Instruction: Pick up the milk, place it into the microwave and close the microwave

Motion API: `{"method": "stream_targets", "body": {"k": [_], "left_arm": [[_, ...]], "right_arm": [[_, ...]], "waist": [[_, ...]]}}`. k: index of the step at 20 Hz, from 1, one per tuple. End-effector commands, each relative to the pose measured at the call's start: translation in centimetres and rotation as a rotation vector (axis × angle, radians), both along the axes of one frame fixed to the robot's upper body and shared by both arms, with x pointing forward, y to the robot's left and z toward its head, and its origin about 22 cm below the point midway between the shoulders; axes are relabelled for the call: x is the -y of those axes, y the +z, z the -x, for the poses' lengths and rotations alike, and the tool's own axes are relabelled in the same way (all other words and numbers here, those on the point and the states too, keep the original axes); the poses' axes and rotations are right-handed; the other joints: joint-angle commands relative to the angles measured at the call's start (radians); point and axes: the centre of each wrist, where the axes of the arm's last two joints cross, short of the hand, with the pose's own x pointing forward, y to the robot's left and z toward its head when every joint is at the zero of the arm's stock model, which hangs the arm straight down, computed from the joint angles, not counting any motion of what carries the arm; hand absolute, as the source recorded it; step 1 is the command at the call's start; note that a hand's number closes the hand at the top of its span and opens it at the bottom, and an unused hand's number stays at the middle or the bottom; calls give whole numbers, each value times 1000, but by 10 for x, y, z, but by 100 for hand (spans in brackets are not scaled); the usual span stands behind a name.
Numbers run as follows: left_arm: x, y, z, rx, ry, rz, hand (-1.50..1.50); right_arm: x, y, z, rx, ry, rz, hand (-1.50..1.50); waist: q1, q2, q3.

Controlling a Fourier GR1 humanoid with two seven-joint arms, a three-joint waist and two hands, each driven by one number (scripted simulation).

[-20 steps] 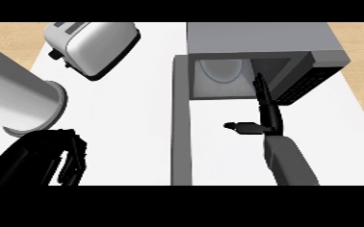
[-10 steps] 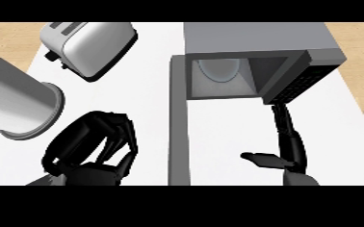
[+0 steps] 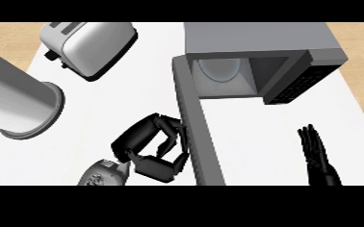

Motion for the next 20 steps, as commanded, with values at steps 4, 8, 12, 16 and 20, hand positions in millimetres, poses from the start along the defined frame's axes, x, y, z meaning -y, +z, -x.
{"method": "stream_targets", "body": {"k": [4, 8, 12, 16, 20], "left_arm": [[34, -71, -10, 52, -7, -82, 150], [69, -83, -2, 113, 71, -51, 150], [79, -91, -7, 111, 90, -2, 150], [86, -109, 10, 49, 98, -19, 150], [99, -102, 10, 40, 98, -6, 150]], "right_arm": [[4, 42, 30, 72, 72, -6, -150], [3, 62, 13, 118, 136, -41, -150], [-4, 83, 26, 122, 175, -78, -150], [11, 106, 31, 144, 228, -63, -150], [10, 114, 33, 158, 255, -60, -150]], "waist": [[-11, 8, -1], [-22, 11, -1], [-36, 14, -2], [-56, 17, -2], [-78, 21, -2]]}}
